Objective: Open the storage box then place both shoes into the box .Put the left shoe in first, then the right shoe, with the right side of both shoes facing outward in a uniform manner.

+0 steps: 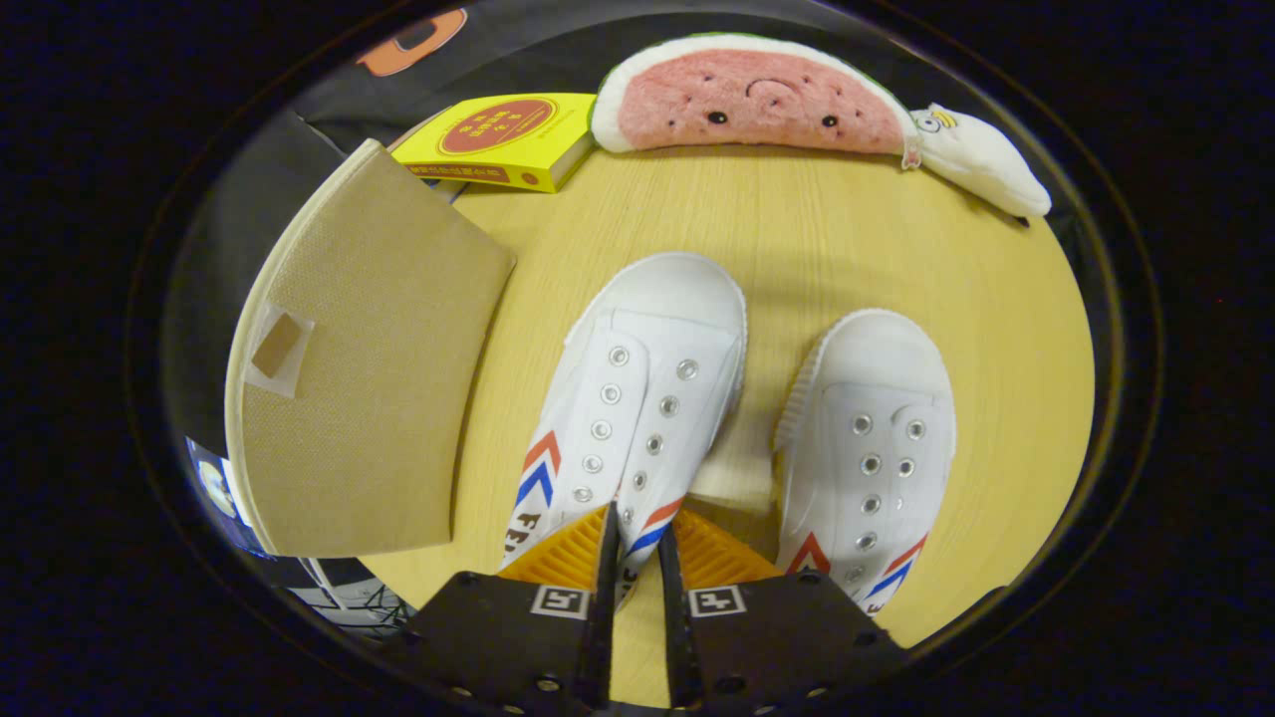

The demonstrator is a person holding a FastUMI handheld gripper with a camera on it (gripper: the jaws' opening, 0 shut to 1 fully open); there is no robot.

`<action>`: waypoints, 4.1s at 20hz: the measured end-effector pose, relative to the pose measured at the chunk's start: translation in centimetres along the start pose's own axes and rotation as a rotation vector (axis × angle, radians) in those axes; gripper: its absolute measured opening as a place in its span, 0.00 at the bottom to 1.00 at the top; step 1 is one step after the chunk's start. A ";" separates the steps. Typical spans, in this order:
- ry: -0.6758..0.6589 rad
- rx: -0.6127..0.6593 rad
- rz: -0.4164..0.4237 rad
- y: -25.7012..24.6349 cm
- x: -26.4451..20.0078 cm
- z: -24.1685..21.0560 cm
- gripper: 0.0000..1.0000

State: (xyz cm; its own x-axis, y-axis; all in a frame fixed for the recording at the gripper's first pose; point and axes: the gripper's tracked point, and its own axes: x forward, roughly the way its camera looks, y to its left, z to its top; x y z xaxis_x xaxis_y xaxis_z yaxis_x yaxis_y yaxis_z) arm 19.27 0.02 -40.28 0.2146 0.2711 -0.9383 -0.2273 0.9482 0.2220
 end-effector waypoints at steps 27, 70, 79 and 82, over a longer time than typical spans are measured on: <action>-0.212 0.008 0.263 -0.9 0.8 0.6 0.01; -0.039 0.008 0.140 0.8 2.8 -3.7 0.85; -0.110 -0.070 0.088 -6.5 -2.6 -5.1 0.96; -0.109 -0.003 0.076 -10.3 -3.2 -5.9 0.96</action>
State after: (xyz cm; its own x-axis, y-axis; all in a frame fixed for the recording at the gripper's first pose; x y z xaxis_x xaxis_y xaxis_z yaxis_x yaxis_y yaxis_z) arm 15.35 -11.62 -41.16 0.2989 0.3583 -0.8845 -0.2498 0.9239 0.2899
